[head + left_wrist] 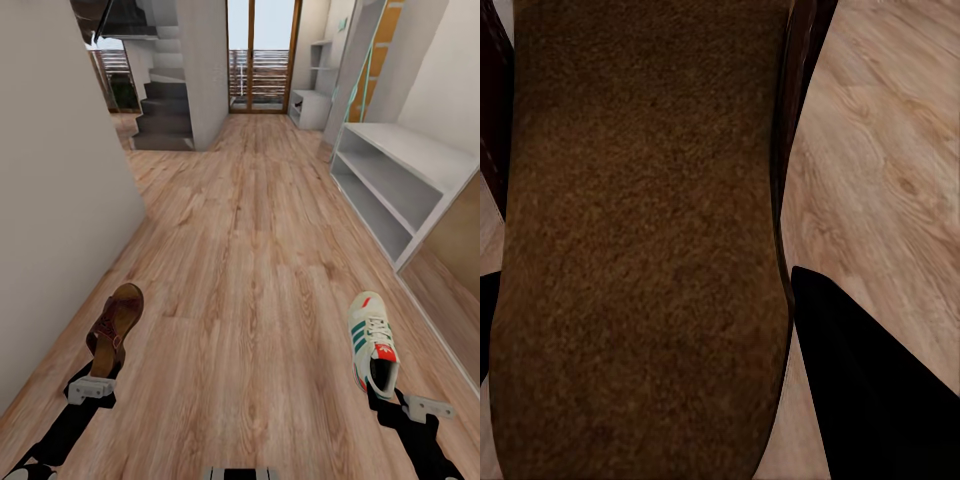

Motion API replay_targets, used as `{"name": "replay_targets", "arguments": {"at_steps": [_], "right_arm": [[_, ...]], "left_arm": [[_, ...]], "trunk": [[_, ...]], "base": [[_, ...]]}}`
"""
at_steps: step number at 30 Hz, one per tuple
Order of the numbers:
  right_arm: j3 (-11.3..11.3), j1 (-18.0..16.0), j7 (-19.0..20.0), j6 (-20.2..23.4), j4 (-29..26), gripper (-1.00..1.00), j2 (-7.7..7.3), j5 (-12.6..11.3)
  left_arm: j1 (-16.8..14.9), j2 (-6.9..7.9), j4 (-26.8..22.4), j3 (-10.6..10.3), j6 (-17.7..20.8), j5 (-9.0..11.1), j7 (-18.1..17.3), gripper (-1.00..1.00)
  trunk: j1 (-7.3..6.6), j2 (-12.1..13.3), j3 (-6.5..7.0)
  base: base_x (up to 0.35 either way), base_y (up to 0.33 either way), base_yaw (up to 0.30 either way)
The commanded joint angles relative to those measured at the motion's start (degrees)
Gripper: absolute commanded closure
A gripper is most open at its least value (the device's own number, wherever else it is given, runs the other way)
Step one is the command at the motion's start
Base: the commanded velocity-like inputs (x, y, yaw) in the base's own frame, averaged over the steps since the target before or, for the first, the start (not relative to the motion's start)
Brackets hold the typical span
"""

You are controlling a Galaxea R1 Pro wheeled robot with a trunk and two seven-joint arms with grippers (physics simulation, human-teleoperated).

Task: Pick up the two gym shoes and the two sandals from the corridor floor and place them onto the hallstand (shoe rack) in the corridor, making sure they are on the rack and not on the floor. Arrange them so the two gym shoes are next to each other and the two sandals are next to each other.

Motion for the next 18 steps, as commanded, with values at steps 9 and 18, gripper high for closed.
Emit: {"name": "replay_targets", "arguments": {"at_steps": [9,18], "right_arm": [[0.07,0.00,0.03,0.01,0.01,1.00,-0.05,-0.07],[3.28,0.00,-0.15,-0.25,0.98,1.00,-0.12,2.56]], "left_arm": [[-0.03,-0.05,0.20,0.08,-0.02,0.08,0.25,1.00],[-0.09,-0.08,0.25,0.73,-0.04,1.26,4.59,1.00]], "trunk": [[0.00,0.00,0.00],[0.00,0.00,0.00]], "base": [[0.327,0.000,0.000],[0.328,0.000,0.000]]}}
